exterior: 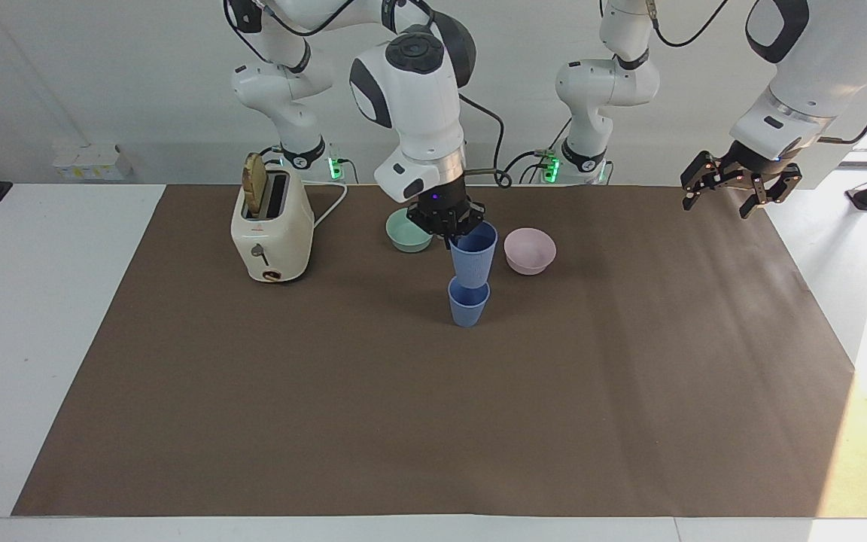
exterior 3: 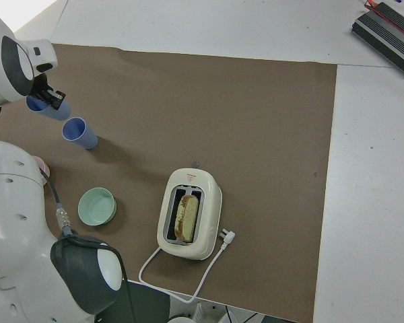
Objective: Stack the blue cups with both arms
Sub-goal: 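Carry the held blue cup with the right gripper over the center cup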
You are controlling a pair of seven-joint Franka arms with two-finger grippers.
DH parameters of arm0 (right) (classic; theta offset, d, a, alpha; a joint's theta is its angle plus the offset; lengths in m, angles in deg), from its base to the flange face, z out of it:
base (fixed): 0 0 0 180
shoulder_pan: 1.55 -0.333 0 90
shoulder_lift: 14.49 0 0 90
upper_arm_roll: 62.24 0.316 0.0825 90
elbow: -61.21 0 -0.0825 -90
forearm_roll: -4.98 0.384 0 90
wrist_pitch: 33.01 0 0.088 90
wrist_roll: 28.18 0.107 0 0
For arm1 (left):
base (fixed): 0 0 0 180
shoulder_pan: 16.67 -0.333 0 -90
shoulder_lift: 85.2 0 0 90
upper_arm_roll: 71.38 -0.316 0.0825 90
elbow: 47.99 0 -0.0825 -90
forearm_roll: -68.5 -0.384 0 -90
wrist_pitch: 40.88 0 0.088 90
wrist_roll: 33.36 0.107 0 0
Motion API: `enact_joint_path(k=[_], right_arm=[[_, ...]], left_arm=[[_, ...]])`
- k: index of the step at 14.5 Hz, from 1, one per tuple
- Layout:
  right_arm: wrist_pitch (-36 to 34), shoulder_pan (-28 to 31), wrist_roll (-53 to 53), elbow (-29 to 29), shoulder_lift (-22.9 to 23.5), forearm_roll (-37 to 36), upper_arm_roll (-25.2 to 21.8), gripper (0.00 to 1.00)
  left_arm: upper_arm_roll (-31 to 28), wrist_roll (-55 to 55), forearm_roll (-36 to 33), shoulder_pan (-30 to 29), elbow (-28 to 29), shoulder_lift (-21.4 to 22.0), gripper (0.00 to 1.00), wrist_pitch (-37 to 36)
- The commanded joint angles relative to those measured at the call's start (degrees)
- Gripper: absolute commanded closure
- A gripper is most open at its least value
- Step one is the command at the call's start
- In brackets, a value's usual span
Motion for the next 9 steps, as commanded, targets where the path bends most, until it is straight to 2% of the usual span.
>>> enact_joint_path(k=[1,9], right_arm=[[1.8,0.1,1.0,-1.7,0.7,1.0,-0.1,1.00],[4.2,-0.2,1.1,-6.2,1.1,0.9,-0.1,1.00]], left_arm=[[0.2,0.0,-0.3,-0.2,1.0,1.1,0.00,0.1],[0.2,0.0,-0.3,0.1,1.1,1.2,0.00,0.1]])
